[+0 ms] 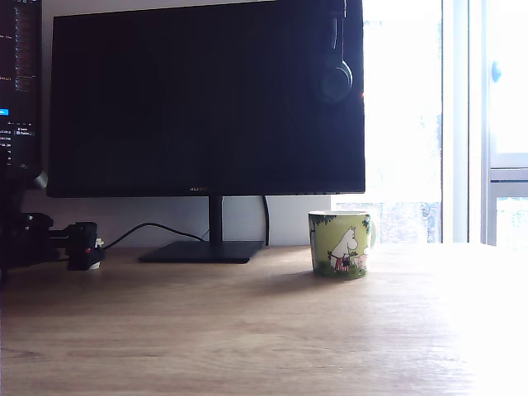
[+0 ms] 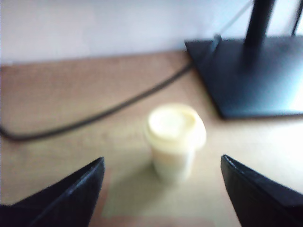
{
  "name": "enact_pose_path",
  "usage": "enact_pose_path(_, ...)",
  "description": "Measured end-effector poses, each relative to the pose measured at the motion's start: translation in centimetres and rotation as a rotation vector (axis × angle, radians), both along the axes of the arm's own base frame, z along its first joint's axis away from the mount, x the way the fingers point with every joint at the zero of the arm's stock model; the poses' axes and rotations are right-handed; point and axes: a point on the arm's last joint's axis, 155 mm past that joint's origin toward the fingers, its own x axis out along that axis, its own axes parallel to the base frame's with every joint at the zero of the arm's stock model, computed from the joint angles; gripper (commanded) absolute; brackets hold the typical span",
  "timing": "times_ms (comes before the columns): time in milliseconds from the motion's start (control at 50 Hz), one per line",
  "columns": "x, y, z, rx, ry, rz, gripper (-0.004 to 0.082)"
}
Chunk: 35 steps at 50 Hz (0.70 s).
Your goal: Pick up the coffee capsules from the table one by one and drop them inside the nearest coffee cup
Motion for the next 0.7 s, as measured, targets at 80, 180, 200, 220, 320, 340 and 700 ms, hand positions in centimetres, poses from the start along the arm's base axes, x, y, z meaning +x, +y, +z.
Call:
enact_pose_path(80,0.5,0.0,-0.1,0.000,-0.001,-0.001,0.0712)
enact_pose_path(180,1.1,-0.1,-0.3,0.000,0.002,-0.001,0.0712)
enact_pose_path(200,1.2,-0.1,-0.3,0.000,0.002,-0.001,0.0712)
enact_pose_path(220,1.3,-0.1,-0.3,-0.001,0.000,-0.002,0.0712)
enact_pose_path(320,1.9,-0.2,-0.5,-0.001,0.001,-0.005,0.0712)
enact_pose_path(340,2.1,-0.2,-0.4,-0.001,0.002,-0.005,0.0712)
enact_pose_path(700,2.6,-0.3,-0.8,-0.001,0.019,-0.006,0.0707)
